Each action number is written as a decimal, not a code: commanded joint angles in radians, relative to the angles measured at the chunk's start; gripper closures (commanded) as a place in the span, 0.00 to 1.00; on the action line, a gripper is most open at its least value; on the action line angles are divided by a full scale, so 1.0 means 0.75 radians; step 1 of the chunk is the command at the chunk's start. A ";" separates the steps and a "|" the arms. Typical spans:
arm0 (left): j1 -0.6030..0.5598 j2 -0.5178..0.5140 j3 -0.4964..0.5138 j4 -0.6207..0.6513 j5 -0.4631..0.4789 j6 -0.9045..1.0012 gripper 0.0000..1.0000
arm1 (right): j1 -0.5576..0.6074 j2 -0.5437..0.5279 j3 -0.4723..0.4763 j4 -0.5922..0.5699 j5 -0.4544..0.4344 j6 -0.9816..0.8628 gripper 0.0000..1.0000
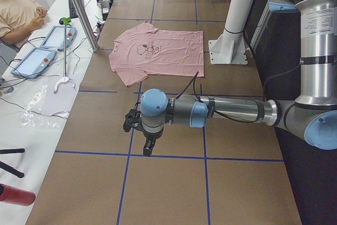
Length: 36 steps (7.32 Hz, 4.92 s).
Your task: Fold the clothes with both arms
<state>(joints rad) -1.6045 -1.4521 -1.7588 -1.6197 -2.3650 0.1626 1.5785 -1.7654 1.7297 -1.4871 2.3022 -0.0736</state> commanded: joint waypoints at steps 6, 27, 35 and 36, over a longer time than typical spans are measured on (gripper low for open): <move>0.025 -0.050 0.007 -0.457 -0.001 -0.006 0.00 | -0.027 0.153 -0.036 0.305 0.002 0.022 0.00; 0.268 -0.400 0.302 -1.043 -0.052 -0.247 0.00 | -1.057 0.810 -0.521 0.821 -0.830 1.601 0.41; 0.268 -0.398 0.300 -1.045 -0.050 -0.276 0.00 | -1.062 0.899 -0.500 0.736 -0.834 1.632 1.00; 0.266 -0.396 0.300 -1.045 -0.050 -0.278 0.00 | -1.070 0.985 -0.498 0.606 -0.850 1.703 1.00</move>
<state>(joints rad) -1.4043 -1.7501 -1.5340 -2.4038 -2.4022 -0.0454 0.7810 -1.0924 1.3540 -0.9437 1.6756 1.1577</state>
